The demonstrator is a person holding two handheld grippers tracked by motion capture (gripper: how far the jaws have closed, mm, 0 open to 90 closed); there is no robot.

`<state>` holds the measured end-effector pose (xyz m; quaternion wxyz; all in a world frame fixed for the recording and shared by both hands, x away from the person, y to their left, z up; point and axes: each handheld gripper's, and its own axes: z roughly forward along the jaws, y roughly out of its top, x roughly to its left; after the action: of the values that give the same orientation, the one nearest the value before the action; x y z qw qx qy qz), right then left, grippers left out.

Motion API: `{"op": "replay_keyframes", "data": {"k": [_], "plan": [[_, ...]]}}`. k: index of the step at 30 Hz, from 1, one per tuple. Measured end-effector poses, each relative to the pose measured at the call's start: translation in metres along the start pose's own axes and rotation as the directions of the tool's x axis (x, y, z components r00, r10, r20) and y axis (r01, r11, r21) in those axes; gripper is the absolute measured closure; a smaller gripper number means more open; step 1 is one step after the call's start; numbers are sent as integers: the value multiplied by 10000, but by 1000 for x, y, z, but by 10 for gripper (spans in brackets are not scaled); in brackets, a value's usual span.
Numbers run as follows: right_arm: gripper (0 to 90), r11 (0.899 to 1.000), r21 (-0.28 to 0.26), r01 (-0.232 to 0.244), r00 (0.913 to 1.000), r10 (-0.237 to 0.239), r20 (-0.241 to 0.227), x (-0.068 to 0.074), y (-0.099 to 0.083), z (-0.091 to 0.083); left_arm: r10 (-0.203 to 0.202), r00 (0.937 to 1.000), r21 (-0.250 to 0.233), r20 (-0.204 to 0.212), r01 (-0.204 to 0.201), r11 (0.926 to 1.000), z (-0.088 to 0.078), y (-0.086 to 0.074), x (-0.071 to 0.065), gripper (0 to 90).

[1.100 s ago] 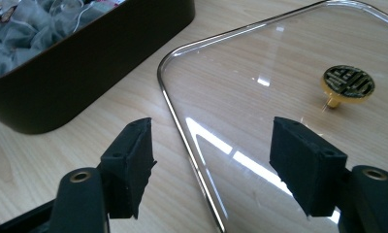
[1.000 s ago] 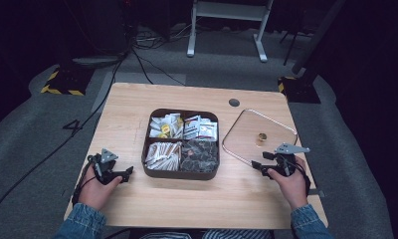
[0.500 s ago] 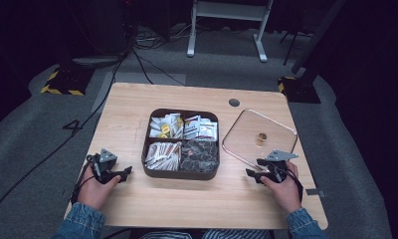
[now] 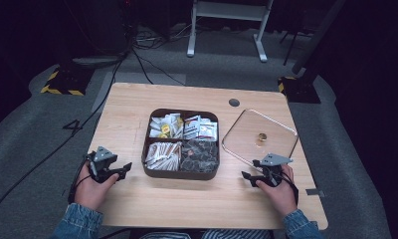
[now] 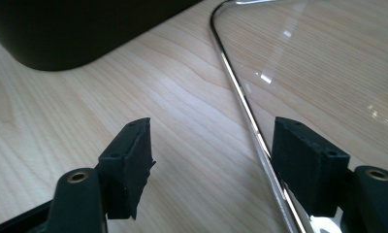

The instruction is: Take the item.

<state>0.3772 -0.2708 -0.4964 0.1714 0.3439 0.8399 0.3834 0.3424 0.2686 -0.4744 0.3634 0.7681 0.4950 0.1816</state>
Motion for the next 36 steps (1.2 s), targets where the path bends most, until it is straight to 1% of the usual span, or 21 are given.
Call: {"op": "replay_keyframes", "data": {"k": [1, 3, 4, 5, 7, 11, 13, 15, 16, 17, 18, 19, 21, 23, 24, 26, 30, 31, 32, 33, 36], "plan": [[317, 9999, -76, 120, 9999, -121, -121, 6, 2, 0, 40, 10000, -77, 50, -39, 10000, -2, 2, -1, 351], [317, 9998, -104, 198, 9996, -200, -174, 8, 2, 0, 73, 9999, -58, 97, -73, 10000, -3, 4, -2, 353], [317, 9995, -89, 316, 9988, -319, -359, 14, 3, 1, 72, 9998, -136, 210, -69, 9999, -4, 7, -3, 354], [317, 9993, -95, 358, 9985, -362, -423, 16, 4, 1, 88, 9996, -181, 253, -84, 9998, -6, 10, -4, 356], [317, 9994, -89, 328, 9973, -333, -650, 20, 3, 4, 59, 9994, -331, 355, -47, 9994, -11, 16, -6, 359], [312, 9993, 102, 372, 9949, -361, -945, 26, 0, 11, 198, 9980, -649, 601, -159, 9978, -21, 32, -12, 372], [317, 9986, 108, 511, 9947, -500, -894, 29, 1, 12, 171, 9961, -691, 867, -111, 9975, -23, 39, -15, 416], [316, 9985, 83, 542, 9942, -532, -934, 31, 2, 13, 135, 9951, -764, 978, -60, 9971, -23, 43, -17, 433], [316, 9983, 92, 569, 9940, -558, -944, 31, 2, 14, 203, 9929, -802, 1171, -109, 9967, -23, 51, -21, 440], [316, 9983, 92, 569, 9940, -558, -944, 31, 2, 14, 203, 9929, -802, 1171, -109, 9967, -23, 51, -21, 441], [312, 9983, 99, 571, 9937, -559, -967, 31, 2, 14, 280, 9914, -785, 1275, -181, 9967, -21, 57, -26, 443], [312, 9983, 99, 571, 9937, -559, -967, 31, 2, 14, 280, 9914, -785, 1275, -181, 9967, -21, 57, -26, 443], [304, 9982, 117, 584, 9934, -570, -991, 31, 2, 14, 445, 9894, -741, 1384, -345, 9967, -15, 65, -35, 451], [303, 9982, 127, 586, 9934, -570, -991, 32, 2, 14, 510, 9880, -635, 1456, -421, 9971, -13, 67, -38, 465], [302, 9982, 120, 585, 9935, -570, -987, 32, 2, 14, 568, 9874, -549, 1475, -491, 9973, -7, 71, -43, 478], [302, 9982, 122, 584, 9935, -569, -990, 32, 2, 14, 530, 9860, -460, 1579, -463, 9979, 0, 74, -48, 518], [302, 9982, 121, 582, 9935, -567, -988, 32, 2, 14, 494, 9845, -294, 1685, -451, 9986, 15, 78, -56, 536], [302, 9982, 121, 582, 9935, -567, -988, 32, 2, 14, 494, 9845, -294, 1685, -451, 9986, 15, 78, -56, 540], [302, 9982, 127, 585, 9934, -570, -993, 32, 2, 14, 473, 9848, -163, 1669, -452, 9988, 21, 78, -59, 540], [302, 9982, 127, 588, 9934, -572, -994, 32, 2, 14, 588, 9859, 4, 1569, -596, 9982, 30, 78, -62, 545], [303, 9982, 117, 582, 9935, -568, -986, 32, 2, 14, 986, 9889, 342, 1109, -1029, 9941, 41, 77, -66, 545]]}}
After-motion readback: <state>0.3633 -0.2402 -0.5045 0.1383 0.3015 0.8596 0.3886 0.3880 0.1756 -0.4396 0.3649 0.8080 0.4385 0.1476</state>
